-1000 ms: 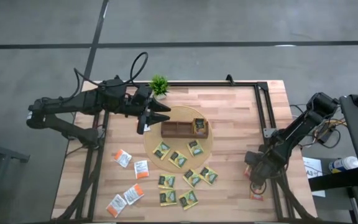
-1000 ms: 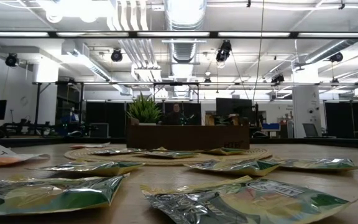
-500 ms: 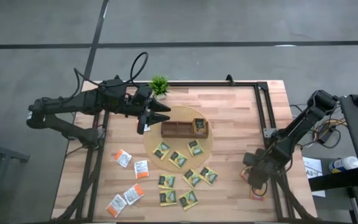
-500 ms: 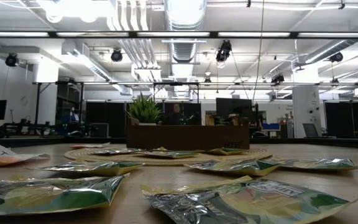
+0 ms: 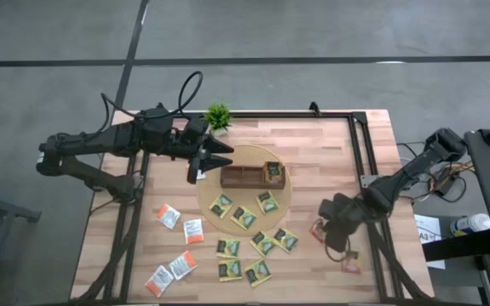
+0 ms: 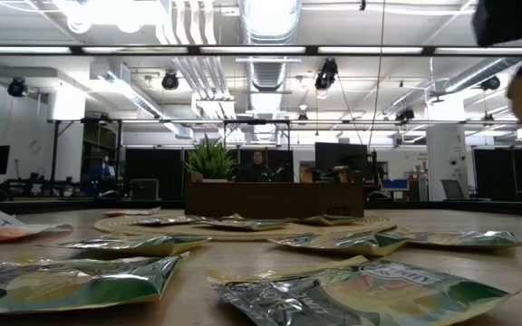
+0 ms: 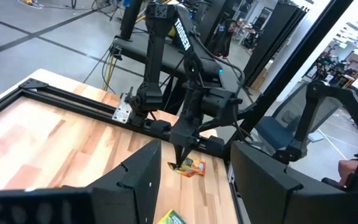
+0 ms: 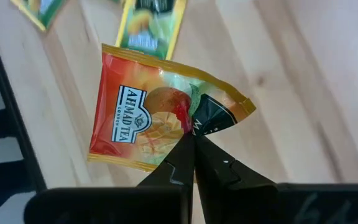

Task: Pick & Place Tea
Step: Put the orange tea bag into the right section of the wooden organizer

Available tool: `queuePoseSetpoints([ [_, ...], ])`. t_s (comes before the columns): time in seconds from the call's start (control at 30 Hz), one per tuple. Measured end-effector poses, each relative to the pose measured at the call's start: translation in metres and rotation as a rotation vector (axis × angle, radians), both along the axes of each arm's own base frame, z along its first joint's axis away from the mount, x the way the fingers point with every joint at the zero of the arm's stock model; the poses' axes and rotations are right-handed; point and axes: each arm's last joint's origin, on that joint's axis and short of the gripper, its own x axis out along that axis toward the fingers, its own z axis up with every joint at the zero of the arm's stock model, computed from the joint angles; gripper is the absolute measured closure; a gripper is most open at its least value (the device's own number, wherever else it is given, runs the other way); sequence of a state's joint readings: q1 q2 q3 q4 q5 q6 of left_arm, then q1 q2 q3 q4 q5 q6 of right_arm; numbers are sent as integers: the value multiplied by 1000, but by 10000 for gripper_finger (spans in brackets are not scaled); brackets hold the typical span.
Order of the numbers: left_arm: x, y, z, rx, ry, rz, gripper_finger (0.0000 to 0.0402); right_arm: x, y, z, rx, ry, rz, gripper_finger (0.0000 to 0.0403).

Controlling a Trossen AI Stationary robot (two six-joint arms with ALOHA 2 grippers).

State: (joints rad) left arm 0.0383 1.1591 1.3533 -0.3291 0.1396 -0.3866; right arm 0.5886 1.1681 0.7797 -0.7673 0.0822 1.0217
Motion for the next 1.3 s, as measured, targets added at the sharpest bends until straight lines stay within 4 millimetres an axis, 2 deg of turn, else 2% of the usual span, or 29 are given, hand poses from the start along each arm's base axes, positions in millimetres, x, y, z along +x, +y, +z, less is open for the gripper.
queuePoseSetpoints([
  [0.23,-3,-2,2,18,-7,-34,213,33,-21,17,-93,-3,34,395],
  [0.43,-8,-3,2,41,-2,-41,213,70,-40,32,-185,19,92,395],
  [0.77,-17,-3,7,76,-26,-46,213,130,-73,49,-528,194,237,395],
  [1.03,-28,-4,12,89,-43,-47,213,167,-80,38,-680,277,373,395],
  [1.3,-34,-4,15,118,-63,-50,213,180,-87,18,-856,376,432,395],
])
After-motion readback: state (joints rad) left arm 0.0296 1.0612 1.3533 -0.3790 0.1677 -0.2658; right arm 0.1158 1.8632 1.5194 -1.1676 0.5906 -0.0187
